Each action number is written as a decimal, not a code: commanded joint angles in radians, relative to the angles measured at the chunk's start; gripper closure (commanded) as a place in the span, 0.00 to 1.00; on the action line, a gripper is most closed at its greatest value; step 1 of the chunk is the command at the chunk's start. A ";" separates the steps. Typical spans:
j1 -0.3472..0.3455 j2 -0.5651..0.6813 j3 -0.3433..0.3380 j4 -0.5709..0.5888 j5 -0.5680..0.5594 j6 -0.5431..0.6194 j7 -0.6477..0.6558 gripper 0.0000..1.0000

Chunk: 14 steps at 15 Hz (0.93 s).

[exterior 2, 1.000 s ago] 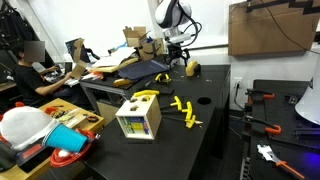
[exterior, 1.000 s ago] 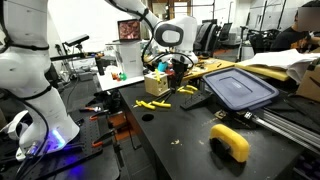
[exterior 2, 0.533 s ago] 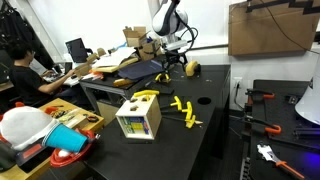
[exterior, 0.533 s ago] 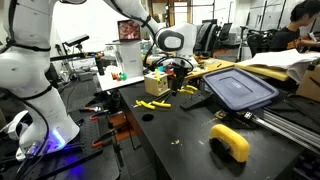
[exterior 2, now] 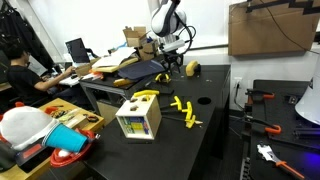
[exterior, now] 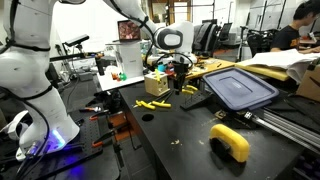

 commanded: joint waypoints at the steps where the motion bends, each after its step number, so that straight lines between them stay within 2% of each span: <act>1: 0.019 -0.019 -0.023 -0.012 -0.040 0.038 0.056 0.82; 4: 0.017 0.009 -0.022 0.008 -0.049 0.046 0.082 1.00; 14: 0.000 0.091 -0.010 0.082 -0.018 0.072 0.070 1.00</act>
